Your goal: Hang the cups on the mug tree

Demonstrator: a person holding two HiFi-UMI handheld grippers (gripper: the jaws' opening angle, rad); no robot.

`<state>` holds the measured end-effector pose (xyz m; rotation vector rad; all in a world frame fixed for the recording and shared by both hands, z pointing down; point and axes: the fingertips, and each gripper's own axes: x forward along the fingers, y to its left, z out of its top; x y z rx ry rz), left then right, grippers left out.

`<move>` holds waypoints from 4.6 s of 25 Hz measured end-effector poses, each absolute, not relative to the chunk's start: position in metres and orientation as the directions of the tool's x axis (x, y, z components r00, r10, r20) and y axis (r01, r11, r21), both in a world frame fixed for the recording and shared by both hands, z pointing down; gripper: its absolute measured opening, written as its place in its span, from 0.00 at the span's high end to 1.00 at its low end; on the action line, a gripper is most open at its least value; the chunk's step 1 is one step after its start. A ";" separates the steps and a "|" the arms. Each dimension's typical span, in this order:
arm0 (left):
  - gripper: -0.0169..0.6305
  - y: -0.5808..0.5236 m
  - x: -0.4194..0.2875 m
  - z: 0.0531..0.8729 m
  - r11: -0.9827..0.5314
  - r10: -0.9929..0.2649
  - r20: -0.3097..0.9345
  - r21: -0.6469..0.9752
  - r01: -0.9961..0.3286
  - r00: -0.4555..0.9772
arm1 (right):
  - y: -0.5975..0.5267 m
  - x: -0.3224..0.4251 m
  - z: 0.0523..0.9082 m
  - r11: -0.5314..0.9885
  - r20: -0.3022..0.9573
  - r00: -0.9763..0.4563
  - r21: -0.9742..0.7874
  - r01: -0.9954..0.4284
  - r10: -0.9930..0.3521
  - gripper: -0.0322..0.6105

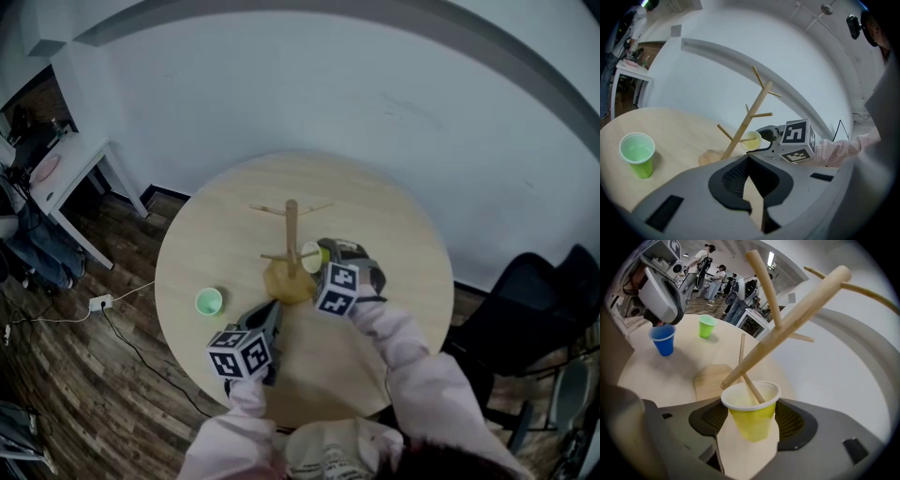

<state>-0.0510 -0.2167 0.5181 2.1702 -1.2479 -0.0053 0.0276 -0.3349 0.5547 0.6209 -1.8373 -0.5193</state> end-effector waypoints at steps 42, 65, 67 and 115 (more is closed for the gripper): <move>0.97 -0.208 -0.067 0.521 -0.314 -0.793 0.297 0.548 -0.775 0.531 | -0.328 0.001 0.565 0.618 0.625 -0.246 0.778 0.116 -0.741 0.47; 0.97 -0.209 -0.072 0.525 -0.286 -0.801 0.313 0.549 -0.785 0.511 | -0.325 -0.004 0.572 0.597 0.605 -0.287 0.792 0.126 -0.742 0.30; 0.97 -0.209 -0.072 0.525 -0.286 -0.801 0.314 0.549 -0.786 0.511 | -0.325 -0.004 0.571 0.596 0.603 -0.290 0.794 0.123 -0.743 0.30; 0.97 -0.184 -0.063 0.523 -0.298 -0.807 0.333 0.483 -0.823 0.488 | -0.228 -0.023 0.545 0.774 0.515 -0.584 0.333 -0.538 -0.627 0.95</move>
